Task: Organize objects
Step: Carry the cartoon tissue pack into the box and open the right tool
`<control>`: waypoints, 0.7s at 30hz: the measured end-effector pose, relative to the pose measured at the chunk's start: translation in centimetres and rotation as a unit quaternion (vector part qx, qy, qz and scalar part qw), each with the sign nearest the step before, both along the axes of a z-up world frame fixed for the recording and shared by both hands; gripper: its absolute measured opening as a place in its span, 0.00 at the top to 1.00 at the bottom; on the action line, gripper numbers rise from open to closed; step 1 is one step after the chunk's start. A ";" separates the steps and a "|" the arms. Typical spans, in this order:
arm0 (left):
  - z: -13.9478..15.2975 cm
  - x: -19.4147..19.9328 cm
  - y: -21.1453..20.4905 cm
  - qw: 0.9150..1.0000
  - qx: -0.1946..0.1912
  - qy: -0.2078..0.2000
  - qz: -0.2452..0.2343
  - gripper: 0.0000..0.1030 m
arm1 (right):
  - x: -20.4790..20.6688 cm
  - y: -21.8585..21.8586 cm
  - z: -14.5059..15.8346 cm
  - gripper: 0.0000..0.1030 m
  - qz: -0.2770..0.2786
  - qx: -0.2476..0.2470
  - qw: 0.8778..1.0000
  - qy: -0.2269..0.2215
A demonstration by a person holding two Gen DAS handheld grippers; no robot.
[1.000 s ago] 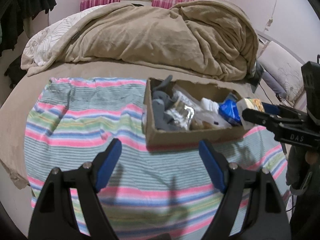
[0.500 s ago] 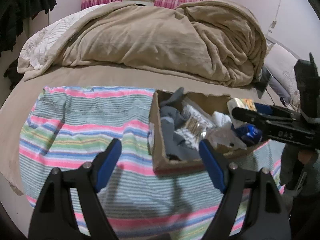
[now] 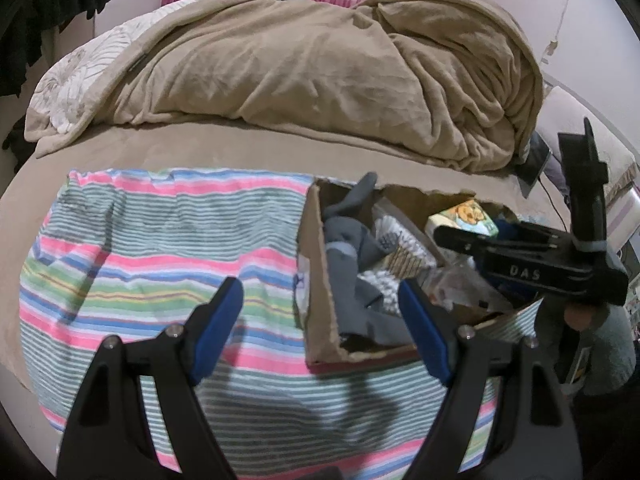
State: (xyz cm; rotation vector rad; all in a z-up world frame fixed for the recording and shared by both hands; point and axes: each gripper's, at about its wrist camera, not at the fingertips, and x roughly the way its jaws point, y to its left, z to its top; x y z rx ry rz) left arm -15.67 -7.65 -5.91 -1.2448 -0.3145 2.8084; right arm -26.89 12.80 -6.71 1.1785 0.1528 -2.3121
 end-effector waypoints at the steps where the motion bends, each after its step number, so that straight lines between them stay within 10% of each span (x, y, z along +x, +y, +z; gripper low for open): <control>1: -0.1 -0.1 0.0 1.000 -0.001 -0.001 0.000 0.21 | 0.0 0.0 -0.2 0.33 0.000 0.001 1.000 0.000; 21: 2.6 3.0 0.6 1.000 -0.004 0.015 0.001 0.21 | 3.8 0.8 3.3 0.22 -0.001 -0.004 0.999 0.037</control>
